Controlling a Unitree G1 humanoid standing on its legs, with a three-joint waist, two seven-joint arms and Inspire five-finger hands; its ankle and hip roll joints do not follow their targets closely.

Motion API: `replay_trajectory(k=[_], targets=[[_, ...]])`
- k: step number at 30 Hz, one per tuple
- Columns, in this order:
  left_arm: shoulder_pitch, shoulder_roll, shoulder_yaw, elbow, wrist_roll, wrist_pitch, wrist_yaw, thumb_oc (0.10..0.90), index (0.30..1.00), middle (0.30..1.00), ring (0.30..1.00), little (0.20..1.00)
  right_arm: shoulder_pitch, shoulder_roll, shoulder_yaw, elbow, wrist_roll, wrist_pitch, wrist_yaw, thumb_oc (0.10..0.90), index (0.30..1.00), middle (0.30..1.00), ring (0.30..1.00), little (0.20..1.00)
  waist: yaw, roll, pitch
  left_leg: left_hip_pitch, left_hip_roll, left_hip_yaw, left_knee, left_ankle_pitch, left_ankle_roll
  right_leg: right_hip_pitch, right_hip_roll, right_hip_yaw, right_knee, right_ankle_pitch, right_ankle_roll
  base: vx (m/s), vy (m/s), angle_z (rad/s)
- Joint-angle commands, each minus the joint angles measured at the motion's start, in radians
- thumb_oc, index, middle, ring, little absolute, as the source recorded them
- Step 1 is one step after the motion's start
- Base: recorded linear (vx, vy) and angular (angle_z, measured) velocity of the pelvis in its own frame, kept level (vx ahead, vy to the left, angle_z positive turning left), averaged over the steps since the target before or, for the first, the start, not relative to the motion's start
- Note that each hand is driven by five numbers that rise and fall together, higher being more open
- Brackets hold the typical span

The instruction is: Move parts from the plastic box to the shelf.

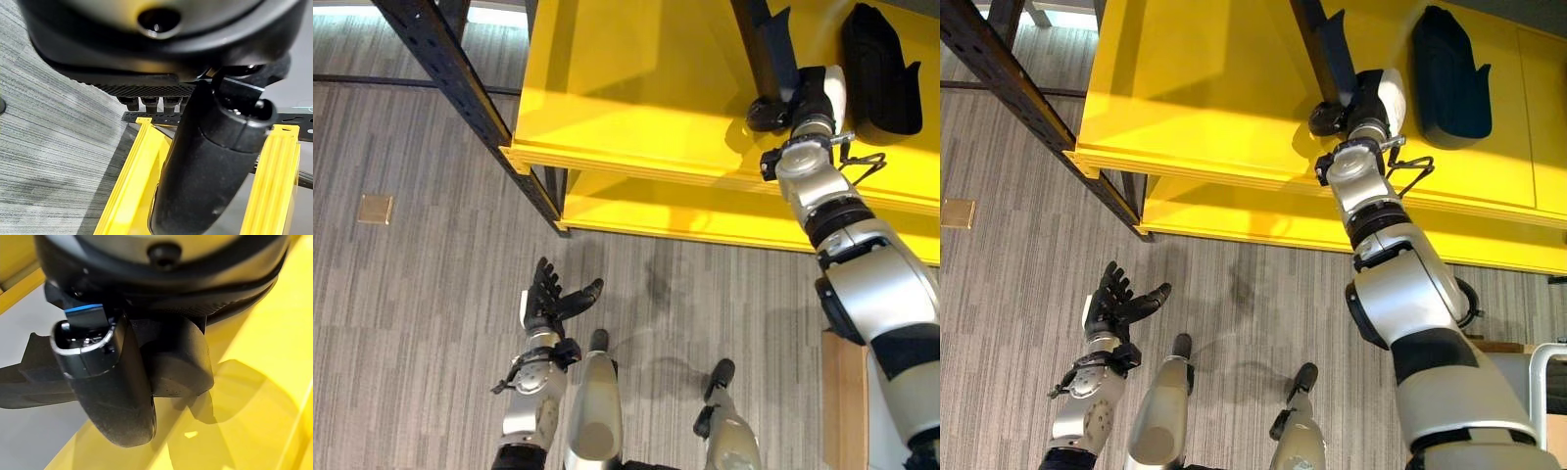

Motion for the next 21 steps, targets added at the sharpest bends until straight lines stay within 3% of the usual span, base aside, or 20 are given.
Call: replay_trajectory(k=[1,19,20,21], targets=[[0.008,-0.05,-0.035,-0.218,0.005,-0.092,0.002,0.9,1.0,1.0,1.0,1.0,-0.228,-0.139,0.122,0.032,0.042,-0.055,-0.053,0.4,0.3,0.3,0.3,0.3,0.023,0.12,-0.01,0.287,0.007,0.109,-0.515,0.182,-0.037,0.145,-0.053,0.004,0.007,-0.309,0.127,0.0,0.0,0.0],[0.003,-0.052,-0.03,-0.226,-0.005,-0.093,0.007,0.9,1.0,1.0,1.0,1.0,-0.219,-0.141,0.11,0.064,0.075,-0.057,-0.051,0.4,0.3,0.3,0.3,0.3,0.006,0.133,-0.01,0.268,0.007,0.113,-0.515,0.177,-0.038,0.132,-0.057,0.003,-0.002,-0.309,0.126,0.0,-0.001,0.01],[0.003,-0.052,-0.03,-0.225,-0.006,-0.095,0.007,0.9,1.0,1.0,1.0,1.0,-0.216,-0.136,0.108,0.064,0.075,-0.057,-0.049,0.604,0.585,0.585,0.585,0.585,0.005,0.133,-0.01,0.268,0.007,0.113,-0.515,0.177,-0.039,0.132,-0.057,0.003,-0.002,-0.31,0.126,0.0,0.0,0.0],[0.004,-0.052,-0.031,-0.224,-0.007,-0.096,0.008,0.9,1.0,1.0,1.0,1.0,-0.213,-0.132,0.11,0.063,0.074,-0.056,-0.046,0.737,0.772,0.772,0.772,0.772,0.004,0.133,-0.01,0.269,0.006,0.113,-0.515,0.177,-0.039,0.132,-0.057,0.004,-0.002,-0.31,0.126,0.0,0.0,0.0]])
